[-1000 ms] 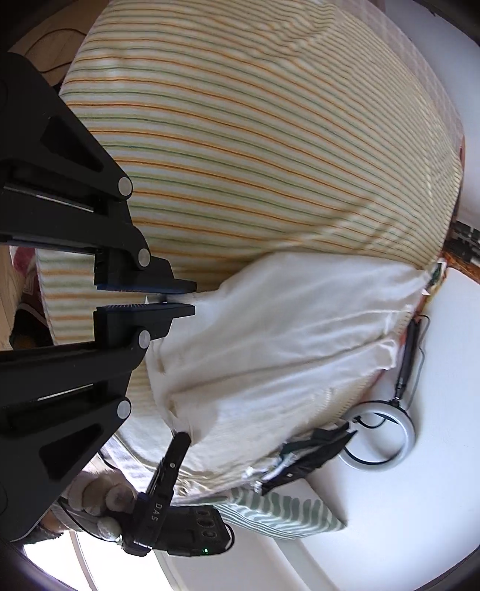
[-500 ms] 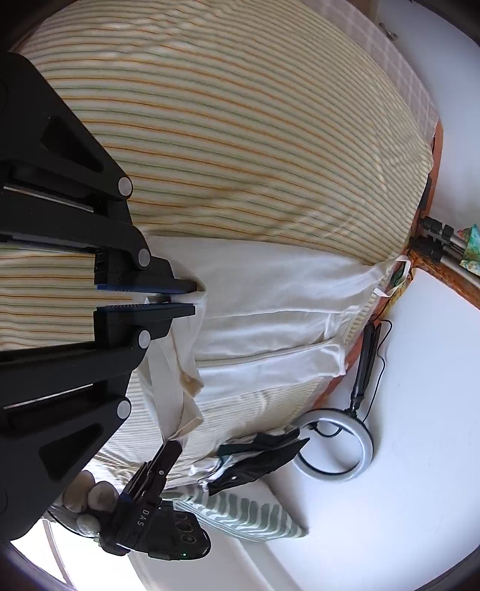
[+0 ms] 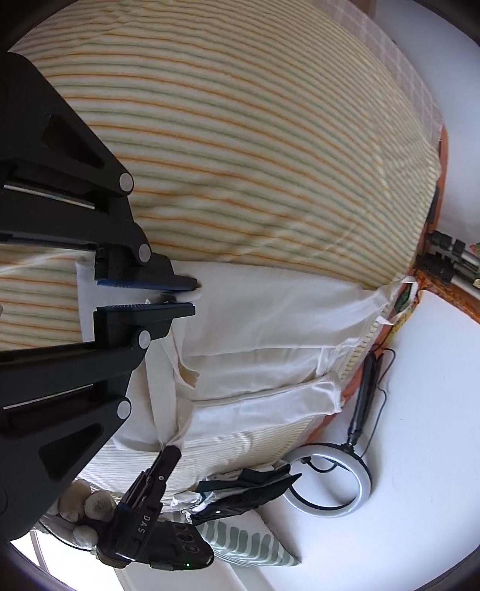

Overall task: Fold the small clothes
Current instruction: 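Grasp the hem with both tools and fold it up toward the straps, then open both tools and move them to the tank top's straps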

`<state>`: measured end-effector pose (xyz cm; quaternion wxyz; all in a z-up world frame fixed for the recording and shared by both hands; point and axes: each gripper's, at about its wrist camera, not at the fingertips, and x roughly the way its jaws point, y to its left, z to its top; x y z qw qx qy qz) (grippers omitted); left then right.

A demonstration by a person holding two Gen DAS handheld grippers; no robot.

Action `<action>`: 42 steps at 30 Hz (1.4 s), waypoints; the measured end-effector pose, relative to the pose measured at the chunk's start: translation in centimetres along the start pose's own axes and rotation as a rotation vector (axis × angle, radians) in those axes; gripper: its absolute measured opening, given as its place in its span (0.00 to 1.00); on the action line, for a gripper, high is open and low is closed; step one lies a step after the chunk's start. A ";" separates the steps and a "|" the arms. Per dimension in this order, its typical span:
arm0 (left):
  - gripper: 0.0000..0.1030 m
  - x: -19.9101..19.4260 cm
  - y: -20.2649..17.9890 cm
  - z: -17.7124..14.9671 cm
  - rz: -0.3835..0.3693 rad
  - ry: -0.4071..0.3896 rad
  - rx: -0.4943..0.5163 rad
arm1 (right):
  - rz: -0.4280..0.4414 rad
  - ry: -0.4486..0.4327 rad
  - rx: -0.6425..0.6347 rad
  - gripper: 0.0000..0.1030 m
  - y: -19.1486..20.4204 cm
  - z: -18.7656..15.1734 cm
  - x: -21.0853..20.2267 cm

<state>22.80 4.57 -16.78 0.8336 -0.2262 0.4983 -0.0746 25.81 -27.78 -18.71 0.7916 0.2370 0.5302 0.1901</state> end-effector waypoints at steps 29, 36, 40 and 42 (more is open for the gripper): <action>0.25 2.1 -3.9 -1.4 0.088 -0.002 0.300 | -0.117 0.048 -0.377 0.17 4.1 0.3 3.2; 0.25 0.4 -1.9 0.3 0.143 -0.081 0.243 | -0.187 -0.055 -0.334 0.17 2.6 1.0 -0.2; 0.25 -1.0 -1.5 0.0 0.123 -0.093 0.275 | -0.162 -0.023 -0.334 0.17 1.8 -1.6 -3.0; 0.25 -1.0 -1.5 -0.3 0.106 -0.082 0.287 | -0.139 -0.033 -0.357 0.17 2.0 -2.6 -3.8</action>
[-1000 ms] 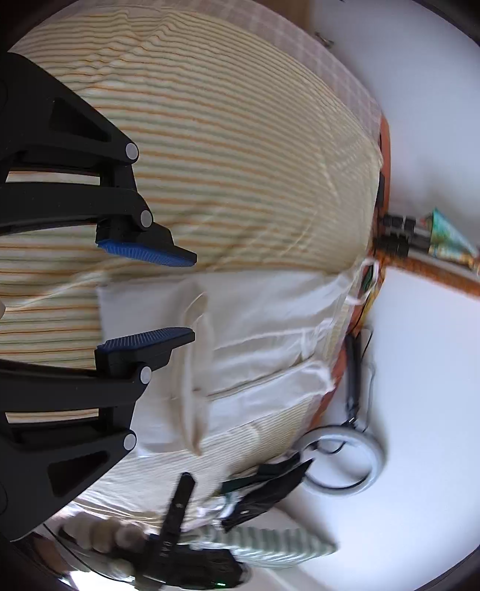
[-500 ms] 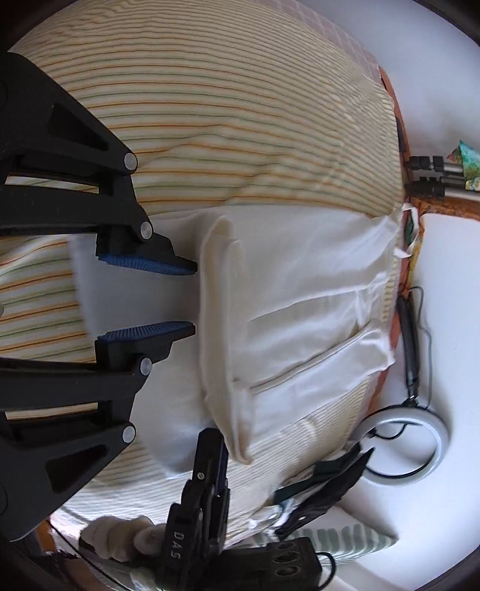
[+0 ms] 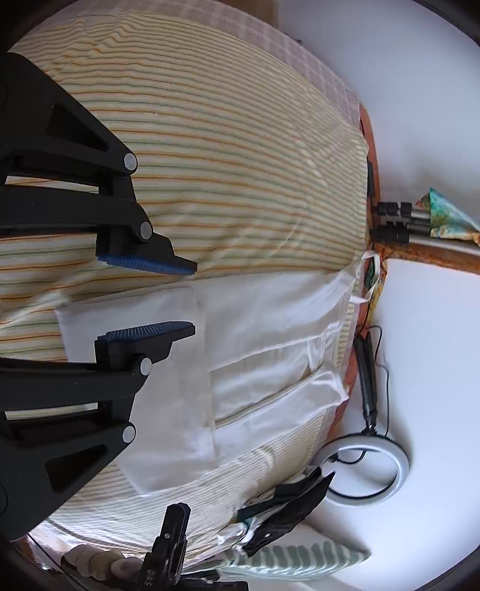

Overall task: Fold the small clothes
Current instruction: 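Open both tools and move them to the tank top's straps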

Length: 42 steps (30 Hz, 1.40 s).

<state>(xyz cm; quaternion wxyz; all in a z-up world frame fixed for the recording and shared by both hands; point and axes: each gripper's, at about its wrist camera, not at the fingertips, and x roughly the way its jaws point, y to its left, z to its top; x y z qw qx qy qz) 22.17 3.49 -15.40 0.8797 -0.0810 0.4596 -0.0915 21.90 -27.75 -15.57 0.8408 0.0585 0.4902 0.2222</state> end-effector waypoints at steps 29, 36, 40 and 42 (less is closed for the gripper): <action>0.36 10.5 4.6 11.9 -0.067 0.055 -0.108 | 0.065 -0.053 0.044 0.44 -5.1 14.0 5.1; 0.36 14.4 6.6 15.6 -0.139 0.073 -0.150 | 0.139 -0.067 0.157 0.44 -8.3 19.0 9.7; 0.36 15.8 6.9 17.4 -0.148 0.066 -0.134 | 0.160 -0.069 0.192 0.44 -9.2 20.4 11.6; 0.35 16.5 6.8 18.0 -0.144 0.057 -0.116 | 0.177 -0.070 0.192 0.44 -9.3 20.9 12.4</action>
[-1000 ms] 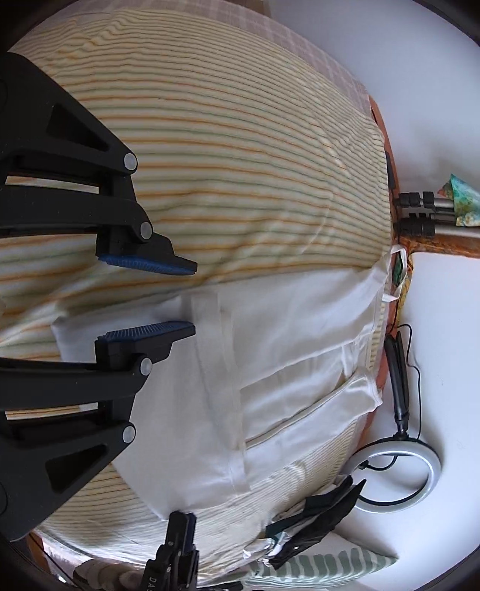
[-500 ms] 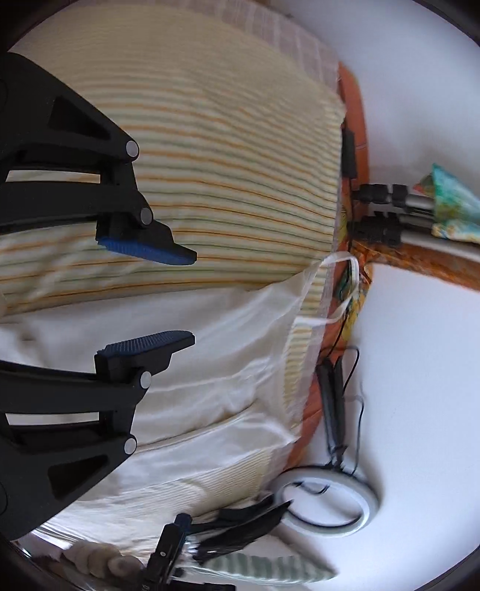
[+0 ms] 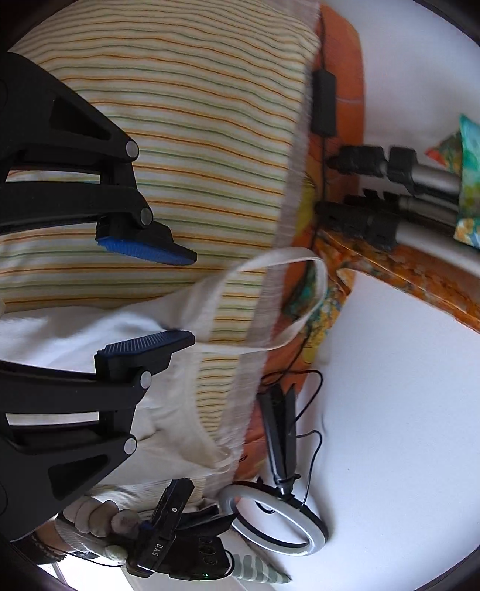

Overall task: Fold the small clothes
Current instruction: 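Open both tools and move them to the tank top's straps, then grasp a strap with each tool and lift the strap end toward the folded hem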

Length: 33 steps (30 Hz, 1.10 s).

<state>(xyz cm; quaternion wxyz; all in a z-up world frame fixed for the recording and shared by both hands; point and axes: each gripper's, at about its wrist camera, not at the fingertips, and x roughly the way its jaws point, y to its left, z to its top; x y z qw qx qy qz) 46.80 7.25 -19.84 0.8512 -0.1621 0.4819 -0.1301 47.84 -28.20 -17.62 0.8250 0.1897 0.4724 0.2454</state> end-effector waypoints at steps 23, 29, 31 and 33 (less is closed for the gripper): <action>0.35 0.6 -0.2 0.8 -0.022 -0.027 -0.025 | 0.033 -0.017 0.025 0.17 -0.9 1.8 0.4; 0.02 1.8 -2.3 0.7 0.113 -0.056 0.084 | -0.056 0.025 -0.080 0.04 1.3 1.7 2.9; 0.01 1.5 -2.2 0.7 0.098 -0.072 0.066 | -0.112 0.007 -0.145 0.04 2.6 1.5 3.0; 0.01 0.8 -2.2 0.5 0.088 -0.098 0.052 | -0.136 -0.021 -0.185 0.04 3.5 1.2 2.7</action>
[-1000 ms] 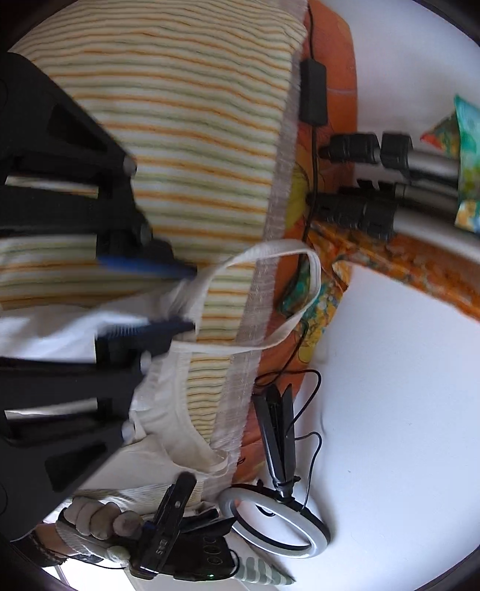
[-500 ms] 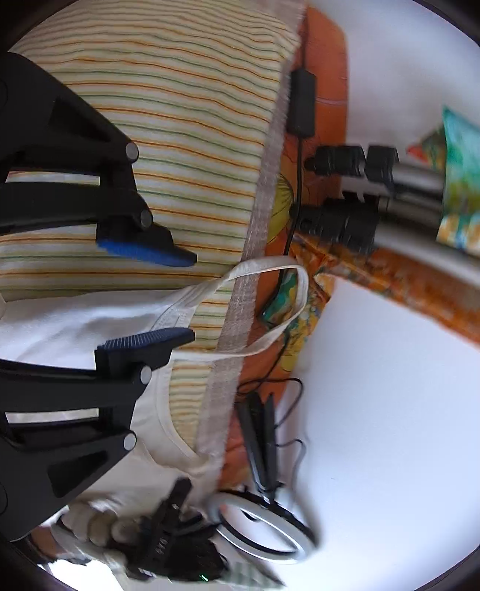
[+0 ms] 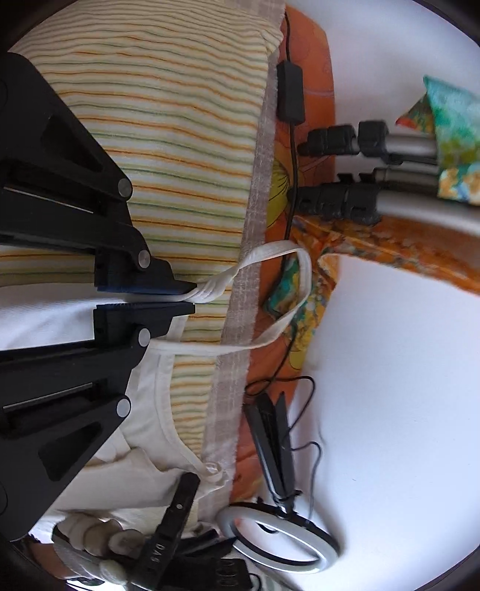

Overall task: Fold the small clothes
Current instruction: 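Grasp a strap with each tool and lift the strap end toward the folded hem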

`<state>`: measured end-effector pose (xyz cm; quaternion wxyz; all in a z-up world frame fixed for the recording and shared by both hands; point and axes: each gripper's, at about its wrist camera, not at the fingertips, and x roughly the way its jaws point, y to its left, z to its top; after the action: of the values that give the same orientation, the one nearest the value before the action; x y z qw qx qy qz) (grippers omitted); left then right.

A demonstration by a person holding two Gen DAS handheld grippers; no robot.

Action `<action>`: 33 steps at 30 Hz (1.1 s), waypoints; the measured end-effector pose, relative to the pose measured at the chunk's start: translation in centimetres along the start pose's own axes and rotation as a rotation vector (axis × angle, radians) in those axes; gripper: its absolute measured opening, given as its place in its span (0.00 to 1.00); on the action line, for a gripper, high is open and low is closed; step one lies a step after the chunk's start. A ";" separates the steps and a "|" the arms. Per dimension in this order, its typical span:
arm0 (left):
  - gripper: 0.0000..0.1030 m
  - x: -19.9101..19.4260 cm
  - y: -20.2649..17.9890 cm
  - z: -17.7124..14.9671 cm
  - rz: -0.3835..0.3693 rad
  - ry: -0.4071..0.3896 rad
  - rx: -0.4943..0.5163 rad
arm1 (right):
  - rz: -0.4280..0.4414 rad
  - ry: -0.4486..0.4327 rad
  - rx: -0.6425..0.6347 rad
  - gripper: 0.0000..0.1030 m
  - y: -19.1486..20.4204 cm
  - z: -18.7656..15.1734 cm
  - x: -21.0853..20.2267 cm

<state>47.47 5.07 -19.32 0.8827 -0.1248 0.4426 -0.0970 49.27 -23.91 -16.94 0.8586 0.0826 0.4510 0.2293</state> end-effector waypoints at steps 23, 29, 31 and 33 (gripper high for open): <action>0.00 -17.2 -5.6 -10.5 -0.010 -0.134 0.080 | -0.044 -0.126 -0.194 0.04 9.2 -9.5 -15.7; 0.00 -19.7 -5.8 -16.9 0.002 -0.088 0.069 | -0.077 -0.095 -0.218 0.04 11.5 -16.5 -17.2; 0.00 -19.7 -5.4 -18.6 0.009 -0.069 0.047 | -0.102 -0.079 -0.228 0.04 11.9 -18.6 -17.1; 0.00 -19.9 -5.0 -20.2 0.015 -0.060 0.033 | -0.114 -0.061 -0.225 0.04 12.0 -20.4 -16.8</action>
<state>19.18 3.20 -14.35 0.8981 -0.1097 0.4154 -0.0937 20.71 -22.56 -12.19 0.8874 -0.0332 0.4000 0.2267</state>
